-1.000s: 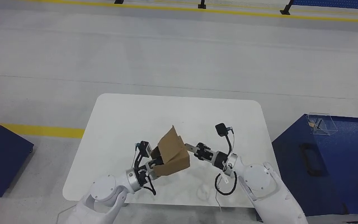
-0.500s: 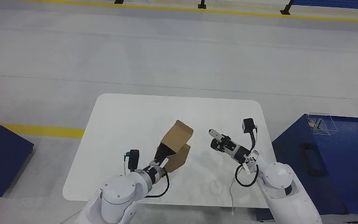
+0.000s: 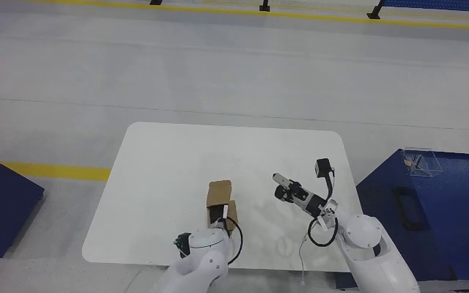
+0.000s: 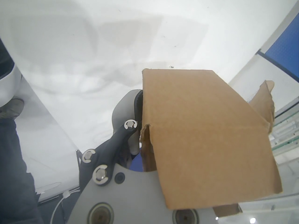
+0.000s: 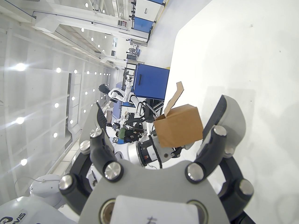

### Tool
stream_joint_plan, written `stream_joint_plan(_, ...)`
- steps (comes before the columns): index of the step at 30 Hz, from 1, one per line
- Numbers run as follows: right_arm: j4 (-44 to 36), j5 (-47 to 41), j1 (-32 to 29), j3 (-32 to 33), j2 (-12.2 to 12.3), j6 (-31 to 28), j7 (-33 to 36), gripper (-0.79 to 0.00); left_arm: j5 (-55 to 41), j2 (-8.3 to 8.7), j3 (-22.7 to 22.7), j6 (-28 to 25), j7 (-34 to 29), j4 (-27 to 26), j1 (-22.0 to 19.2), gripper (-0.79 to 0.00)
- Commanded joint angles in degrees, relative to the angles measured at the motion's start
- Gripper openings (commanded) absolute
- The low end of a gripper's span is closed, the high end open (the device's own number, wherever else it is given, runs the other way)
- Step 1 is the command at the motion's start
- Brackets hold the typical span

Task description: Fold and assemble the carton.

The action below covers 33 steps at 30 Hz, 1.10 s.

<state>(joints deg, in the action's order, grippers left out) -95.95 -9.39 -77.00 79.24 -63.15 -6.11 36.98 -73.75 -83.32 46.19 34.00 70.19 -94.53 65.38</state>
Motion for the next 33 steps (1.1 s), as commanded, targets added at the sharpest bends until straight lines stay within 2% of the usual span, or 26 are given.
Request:
stream_joint_plan(1, 0.3, -0.06, 0.12, -0.08, -0.01, -0.15, 0.12, 0.0, -3.31, -0.61, -2.16, -3.34, 3.46, 4.86, -3.14, -0.785)
stream_joint_plan(2, 0.47, -0.04, 0.21, -0.16, -0.02, -0.23, 0.16, 0.0, -5.42, -0.88, -3.31, -4.05, 4.16, 6.4, -4.6, -0.785)
stream_joint_plan(3, 0.65, -0.03, 0.27, -0.27, -0.03, -0.26, 0.23, 0.0, -7.35, -1.08, -4.5, -4.43, 4.54, 7.43, -6.05, -0.659)
stream_joint_plan(4, 0.8, -0.04, 0.37, -0.38, -0.04, -0.25, 0.31, 0.0, -8.53, -1.2, -5.49, -4.94, 5.05, 8.03, -7.43, -0.394)
stream_joint_plan(5, 0.94, -0.03, 0.44, -0.46, -0.05, -0.29, 0.31, 0.0, -9.59, -1.25, -6.26, -5.59, 5.69, 8.29, -8.5, 0.0)
stream_joint_plan(9, 1.39, -0.1, 0.69, -0.84, -0.12, -0.16, 0.19, 0.0, -12.3, -0.59, -8.42, -6.87, 6.97, 6.35, -10.55, 0.0)
stream_joint_plan(13, 1.27, 0.03, 0.93, -1.32, -0.19, 0.25, 0.01, 0.0, -12.5, 1.36, -9.76, -7.25, 7.37, 2.84, -10.13, 0.0)
stream_joint_plan(17, 0.5, 0.25, 0.85, -1.27, -0.19, 0.85, -0.41, 0.0, -9.17, 4.72, -11.0, -6.76, 6.88, -2.4, -8.62, 0.0)
stream_joint_plan(20, 0.36, 0.35, 1.0, -1.32, -0.17, 1.98, -0.21, 0.0, -2.3, 8.35, -11.59, -3.7, 3.82, -8.72, -7.15, 0.0)
stream_joint_plan(23, 0.15, 1.06, 1.24, -1.59, -0.2, 3.4, -0.8, 0.0, 3.83, 12.44, -8.49, 2.57, -2.45, -15.64, -4.96, 0.0)
stream_joint_plan(26, -0.34, 1.81, 1.04, -2.38, -0.32, 5.74, -2.22, 0.0, 7.02, 15.59, -2.38, 9.61, -9.51, -21.46, -2.36, 0.0)
stream_joint_plan(29, -0.62, 2.23, 1.16, -2.67, -0.35, 6.62, -2.49, 0.0, 10.87, 17.54, 3.37, 16.55, -16.62, -25.13, -1.62, 0.0)
stream_joint_plan(31, -0.62, 2.23, 1.16, -2.67, -0.35, 6.62, -2.49, 0.0, 11.72, 18.45, 6.32, 20.24, -23.27, -24.63, -1.17, 0.0)
stream_joint_plan(33, -0.62, 2.23, 1.16, -2.67, -0.35, 6.62, -2.49, 0.0, 11.9, 18.59, 6.86, 20.67, -24.38, -24.48, -1.18, 0.0)
